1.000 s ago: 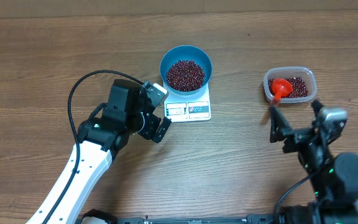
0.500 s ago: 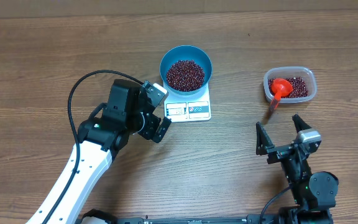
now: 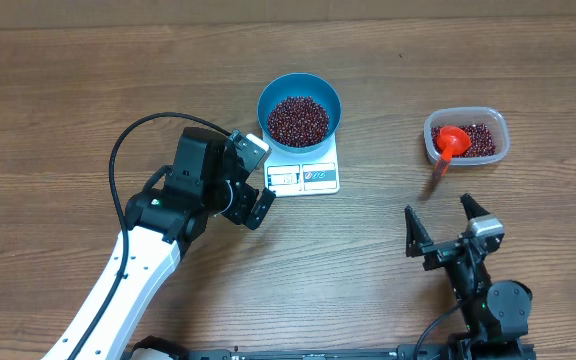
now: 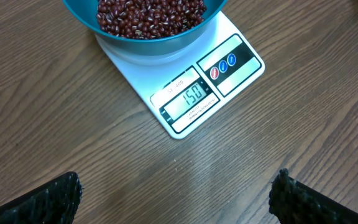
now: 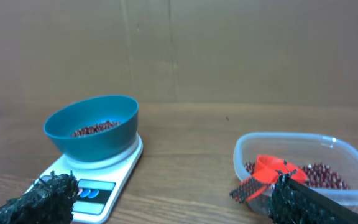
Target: Scoop item into bowl and weigh 150g on scale
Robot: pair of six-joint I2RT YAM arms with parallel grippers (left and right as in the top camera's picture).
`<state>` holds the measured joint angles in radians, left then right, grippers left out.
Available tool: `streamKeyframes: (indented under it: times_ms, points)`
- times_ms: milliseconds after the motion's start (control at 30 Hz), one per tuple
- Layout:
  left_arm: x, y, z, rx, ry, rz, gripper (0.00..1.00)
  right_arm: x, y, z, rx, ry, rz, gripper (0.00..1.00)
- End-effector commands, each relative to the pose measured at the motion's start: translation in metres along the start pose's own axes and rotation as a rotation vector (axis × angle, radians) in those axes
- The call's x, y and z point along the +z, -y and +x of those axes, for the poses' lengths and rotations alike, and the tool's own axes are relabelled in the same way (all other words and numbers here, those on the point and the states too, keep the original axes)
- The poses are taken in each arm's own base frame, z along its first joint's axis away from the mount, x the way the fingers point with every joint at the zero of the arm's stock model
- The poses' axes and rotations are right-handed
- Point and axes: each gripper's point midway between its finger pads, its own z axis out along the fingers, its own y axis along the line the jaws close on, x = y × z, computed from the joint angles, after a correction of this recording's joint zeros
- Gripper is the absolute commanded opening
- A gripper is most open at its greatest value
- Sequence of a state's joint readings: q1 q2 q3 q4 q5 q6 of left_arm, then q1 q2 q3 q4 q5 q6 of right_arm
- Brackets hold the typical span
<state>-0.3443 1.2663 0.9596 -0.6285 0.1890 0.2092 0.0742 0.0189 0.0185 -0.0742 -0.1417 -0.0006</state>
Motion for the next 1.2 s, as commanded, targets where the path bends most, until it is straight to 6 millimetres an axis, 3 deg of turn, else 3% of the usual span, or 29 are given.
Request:
streamKeyframes:
  times_ms: [0,1167]
  points:
    - [0.0017,-0.0022,0.0017,-0.015,-0.007,-0.006,1.00,-0.0002,-0.0007,0.0009,-0.001,0.009,-0.001,1.00]
    - [0.0015,-0.0033,0.0050,-0.017,-0.021,-0.014,1.00,-0.0002,-0.0007,0.0010,-0.001,0.008,-0.001,1.00]
